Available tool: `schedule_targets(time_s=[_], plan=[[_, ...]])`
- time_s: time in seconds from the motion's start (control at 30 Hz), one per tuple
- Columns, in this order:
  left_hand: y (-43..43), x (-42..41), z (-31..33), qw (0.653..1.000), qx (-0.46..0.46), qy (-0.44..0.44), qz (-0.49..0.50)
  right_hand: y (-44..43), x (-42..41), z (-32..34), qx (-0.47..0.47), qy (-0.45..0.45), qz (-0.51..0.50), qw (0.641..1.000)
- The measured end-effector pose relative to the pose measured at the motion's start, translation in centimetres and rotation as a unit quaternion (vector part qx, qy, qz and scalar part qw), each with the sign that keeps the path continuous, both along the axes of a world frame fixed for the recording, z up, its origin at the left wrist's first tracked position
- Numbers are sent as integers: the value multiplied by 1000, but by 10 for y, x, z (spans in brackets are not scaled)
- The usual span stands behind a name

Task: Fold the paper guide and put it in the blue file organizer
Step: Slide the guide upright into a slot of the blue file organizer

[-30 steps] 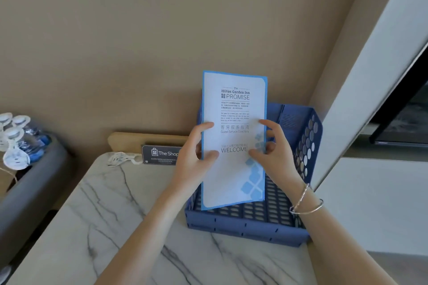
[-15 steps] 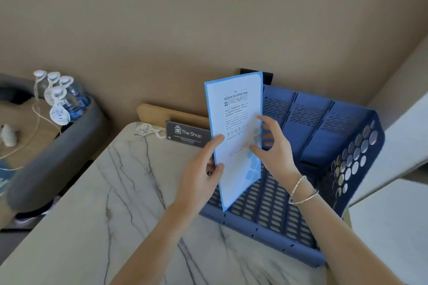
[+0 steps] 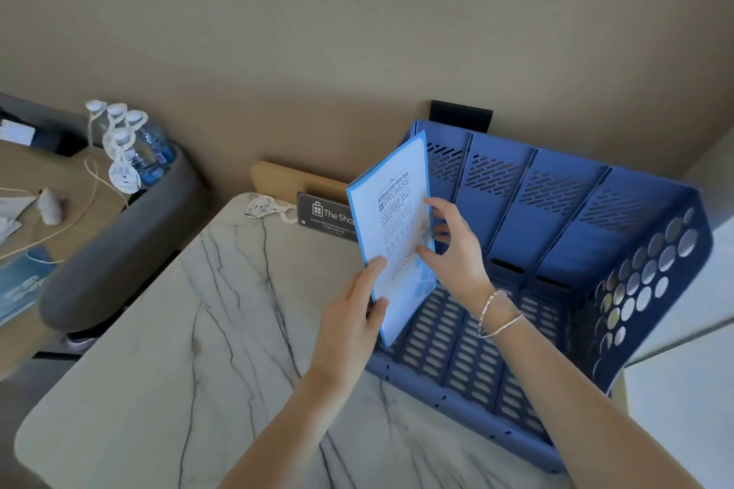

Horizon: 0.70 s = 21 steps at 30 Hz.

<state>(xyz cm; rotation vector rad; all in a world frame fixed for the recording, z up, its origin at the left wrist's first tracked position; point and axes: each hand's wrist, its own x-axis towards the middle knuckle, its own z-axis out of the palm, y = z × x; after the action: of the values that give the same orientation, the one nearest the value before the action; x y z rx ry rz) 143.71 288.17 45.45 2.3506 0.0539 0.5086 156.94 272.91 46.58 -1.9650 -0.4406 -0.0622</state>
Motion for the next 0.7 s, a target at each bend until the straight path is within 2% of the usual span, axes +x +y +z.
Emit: schedule_targets(time_s=[0.37, 0.7], plan=[[-6, 7, -17, 999, -16, 34, 11, 9, 15, -25, 14, 36, -5, 999], [0, 12, -25, 999, -25, 45, 3, 9, 13, -30, 2, 69, 31, 997]])
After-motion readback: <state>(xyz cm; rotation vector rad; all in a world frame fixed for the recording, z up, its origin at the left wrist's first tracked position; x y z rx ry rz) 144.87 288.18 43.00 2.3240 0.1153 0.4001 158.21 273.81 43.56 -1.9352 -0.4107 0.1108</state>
